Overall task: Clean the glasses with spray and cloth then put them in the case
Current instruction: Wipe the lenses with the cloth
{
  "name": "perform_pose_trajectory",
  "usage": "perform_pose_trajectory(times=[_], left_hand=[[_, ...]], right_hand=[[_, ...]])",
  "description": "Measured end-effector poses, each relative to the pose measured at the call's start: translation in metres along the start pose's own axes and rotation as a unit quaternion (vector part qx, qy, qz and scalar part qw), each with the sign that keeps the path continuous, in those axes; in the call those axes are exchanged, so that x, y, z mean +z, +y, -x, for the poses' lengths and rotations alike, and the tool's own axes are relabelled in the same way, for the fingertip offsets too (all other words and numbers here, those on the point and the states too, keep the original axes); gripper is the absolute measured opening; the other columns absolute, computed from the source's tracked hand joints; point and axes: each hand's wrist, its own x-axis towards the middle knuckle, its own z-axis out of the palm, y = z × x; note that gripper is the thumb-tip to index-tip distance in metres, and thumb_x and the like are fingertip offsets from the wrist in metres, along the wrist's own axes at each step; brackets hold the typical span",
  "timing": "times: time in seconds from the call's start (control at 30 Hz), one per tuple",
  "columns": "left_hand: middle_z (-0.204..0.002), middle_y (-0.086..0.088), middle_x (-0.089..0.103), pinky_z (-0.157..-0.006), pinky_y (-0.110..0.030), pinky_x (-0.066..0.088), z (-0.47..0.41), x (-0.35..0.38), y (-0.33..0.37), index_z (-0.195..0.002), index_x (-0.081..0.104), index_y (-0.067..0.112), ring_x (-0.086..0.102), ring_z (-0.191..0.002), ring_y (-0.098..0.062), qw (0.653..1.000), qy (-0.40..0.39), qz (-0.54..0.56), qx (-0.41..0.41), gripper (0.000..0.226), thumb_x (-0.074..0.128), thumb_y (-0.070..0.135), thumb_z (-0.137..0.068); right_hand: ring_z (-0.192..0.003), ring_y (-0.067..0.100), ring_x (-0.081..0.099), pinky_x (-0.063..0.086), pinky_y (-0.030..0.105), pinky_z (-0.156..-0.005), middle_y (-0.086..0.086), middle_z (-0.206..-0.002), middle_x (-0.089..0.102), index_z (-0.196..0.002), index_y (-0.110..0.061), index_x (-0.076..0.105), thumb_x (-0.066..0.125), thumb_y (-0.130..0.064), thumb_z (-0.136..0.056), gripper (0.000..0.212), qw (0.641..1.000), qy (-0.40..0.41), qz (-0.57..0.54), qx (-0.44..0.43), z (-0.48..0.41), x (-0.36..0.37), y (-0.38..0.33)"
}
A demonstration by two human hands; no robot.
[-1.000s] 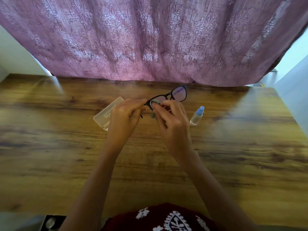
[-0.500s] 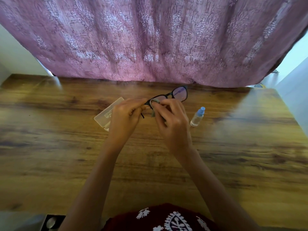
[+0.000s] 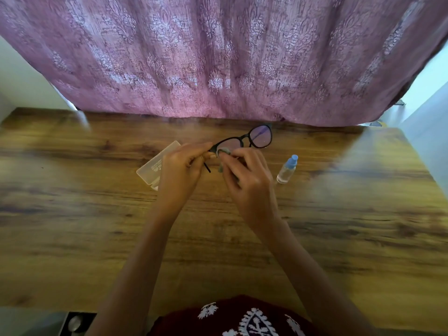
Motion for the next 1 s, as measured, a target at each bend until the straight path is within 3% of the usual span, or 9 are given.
perform_pose_trajectory(times=[0.1, 0.27, 0.43, 0.57, 0.7, 0.83, 1.0], left_hand=[[-0.092, -0.008, 0.074, -0.083, -0.002, 0.040, 0.000, 0.001, -0.003, -0.100, 0.073, -0.001, 0.058, -0.085, 0.002, 1.000, -0.003, 0.001, -0.002, 0.022, 0.065, -0.008, -0.081], [-0.089, 0.011, 0.065, -0.071, -0.020, 0.045, 0.000, -0.004, -0.003, -0.099, 0.073, 0.004, 0.054, -0.076, 0.006, 1.000, 0.020, -0.001, -0.002, 0.021, 0.068, -0.005, -0.080], [-0.088, 0.004, 0.067, -0.075, -0.002, 0.039, 0.000, -0.001, -0.002, -0.094, 0.073, -0.002, 0.054, -0.080, 0.006, 1.000, 0.009, 0.000, -0.001, 0.016, 0.066, -0.004, -0.080], [-0.088, 0.001, 0.071, -0.081, -0.002, 0.038, 0.001, 0.000, 0.001, -0.095, 0.074, 0.002, 0.055, -0.082, 0.003, 1.000, -0.008, -0.004, 0.001, 0.017, 0.060, 0.003, -0.085], [-0.093, -0.002, 0.072, -0.090, -0.003, 0.037, 0.001, -0.003, 0.001, -0.099, 0.073, 0.002, 0.057, -0.085, 0.002, 1.000, -0.001, -0.004, -0.007, 0.021, 0.063, -0.005, -0.083], [-0.077, 0.004, 0.066, -0.079, -0.006, 0.042, 0.001, -0.005, 0.000, -0.095, 0.074, -0.001, 0.056, -0.070, -0.004, 1.000, 0.017, -0.010, -0.025, 0.016, 0.066, -0.006, -0.081], [-0.078, 0.008, 0.064, -0.080, 0.000, 0.038, 0.000, -0.005, 0.003, -0.092, 0.074, -0.002, 0.058, -0.074, 0.009, 1.000, 0.008, 0.004, -0.024, 0.015, 0.066, -0.008, -0.081]], right_hand=[[-0.089, 0.020, 0.057, 0.037, 0.011, -0.090, 0.014, -0.094, 0.063, -0.107, 0.003, 0.070, 0.060, -0.010, -0.092, 0.022, 1.000, 0.016, 0.004, 0.020, -0.009, -0.001, 0.005], [-0.087, 0.015, 0.052, 0.038, 0.008, -0.085, 0.013, -0.090, 0.062, -0.104, 0.003, 0.071, 0.066, -0.002, -0.086, 0.019, 0.998, 0.043, 0.008, 0.055, -0.008, -0.004, 0.016], [-0.085, 0.017, 0.055, 0.039, 0.010, -0.083, 0.013, -0.089, 0.063, -0.100, 0.004, 0.071, 0.068, 0.000, -0.084, 0.016, 0.999, 0.028, -0.010, 0.026, 0.004, -0.003, 0.006], [-0.088, 0.020, 0.058, 0.039, 0.010, -0.087, 0.014, -0.091, 0.064, -0.102, 0.004, 0.071, 0.065, -0.004, -0.088, 0.017, 1.000, 0.015, -0.009, 0.007, -0.004, 0.000, -0.001], [-0.088, 0.016, 0.054, 0.040, 0.012, -0.085, 0.013, -0.091, 0.063, -0.105, 0.003, 0.070, 0.062, -0.005, -0.089, 0.019, 0.999, 0.036, -0.001, 0.035, -0.013, -0.002, 0.009], [-0.082, 0.016, 0.054, 0.038, 0.008, -0.082, 0.012, -0.087, 0.062, -0.100, 0.003, 0.071, 0.066, -0.002, -0.086, 0.016, 0.997, 0.045, 0.006, 0.057, -0.009, -0.005, 0.017], [-0.085, 0.017, 0.057, 0.041, 0.012, -0.083, 0.012, -0.090, 0.063, -0.098, 0.003, 0.071, 0.069, 0.001, -0.083, 0.015, 0.999, 0.012, -0.014, 0.027, 0.007, -0.004, 0.005]])
